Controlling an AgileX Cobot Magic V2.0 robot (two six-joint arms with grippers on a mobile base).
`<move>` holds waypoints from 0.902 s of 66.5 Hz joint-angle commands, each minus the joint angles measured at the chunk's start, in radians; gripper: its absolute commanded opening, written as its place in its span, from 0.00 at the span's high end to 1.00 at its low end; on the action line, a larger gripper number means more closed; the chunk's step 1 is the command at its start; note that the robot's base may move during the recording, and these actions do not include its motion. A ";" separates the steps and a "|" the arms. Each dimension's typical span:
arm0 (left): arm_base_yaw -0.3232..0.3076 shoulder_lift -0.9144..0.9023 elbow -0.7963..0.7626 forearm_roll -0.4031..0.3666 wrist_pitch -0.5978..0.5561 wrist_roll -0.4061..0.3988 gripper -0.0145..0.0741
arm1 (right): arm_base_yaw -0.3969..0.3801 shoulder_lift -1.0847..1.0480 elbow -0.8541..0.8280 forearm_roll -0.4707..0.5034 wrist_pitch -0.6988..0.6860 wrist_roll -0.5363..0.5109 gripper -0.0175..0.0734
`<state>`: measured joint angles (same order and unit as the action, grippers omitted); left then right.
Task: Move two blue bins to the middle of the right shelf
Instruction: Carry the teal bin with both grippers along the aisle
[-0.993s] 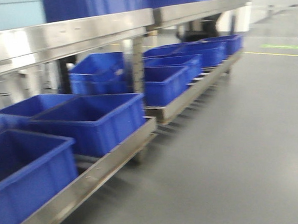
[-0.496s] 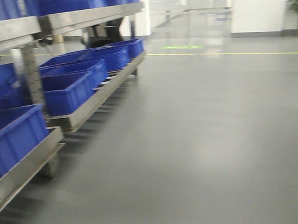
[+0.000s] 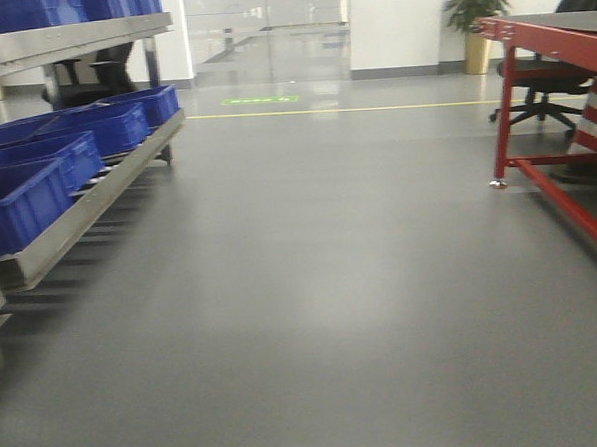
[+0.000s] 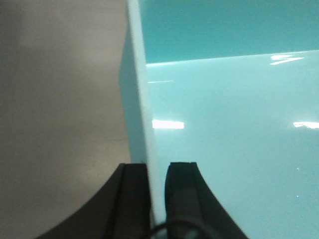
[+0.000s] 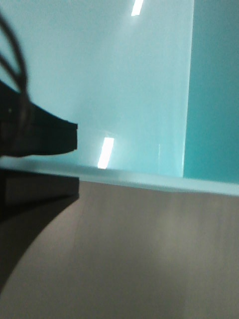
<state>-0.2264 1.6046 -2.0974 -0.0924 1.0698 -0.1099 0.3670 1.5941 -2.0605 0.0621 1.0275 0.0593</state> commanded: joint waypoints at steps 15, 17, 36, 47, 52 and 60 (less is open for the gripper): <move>-0.007 -0.014 -0.013 -0.052 -0.043 0.012 0.96 | 0.002 -0.012 -0.011 0.037 -0.048 -0.015 0.97; -0.007 -0.014 -0.013 -0.052 -0.043 0.012 0.96 | 0.002 -0.012 -0.011 0.037 -0.048 -0.015 0.97; -0.007 -0.014 -0.013 -0.052 -0.043 0.012 0.96 | 0.002 -0.012 -0.011 0.037 -0.048 -0.015 0.97; -0.007 -0.014 -0.013 -0.052 -0.043 0.012 0.96 | 0.002 -0.012 -0.011 0.037 -0.048 -0.015 0.97; -0.007 -0.014 -0.013 -0.052 -0.043 0.012 0.96 | 0.002 -0.012 -0.011 0.037 -0.048 -0.015 0.97; -0.007 -0.014 -0.013 -0.052 -0.043 0.012 0.96 | 0.002 -0.012 -0.011 0.037 -0.048 -0.015 0.97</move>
<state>-0.2264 1.6046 -2.0974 -0.0924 1.0698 -0.1099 0.3670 1.5941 -2.0605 0.0621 1.0275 0.0593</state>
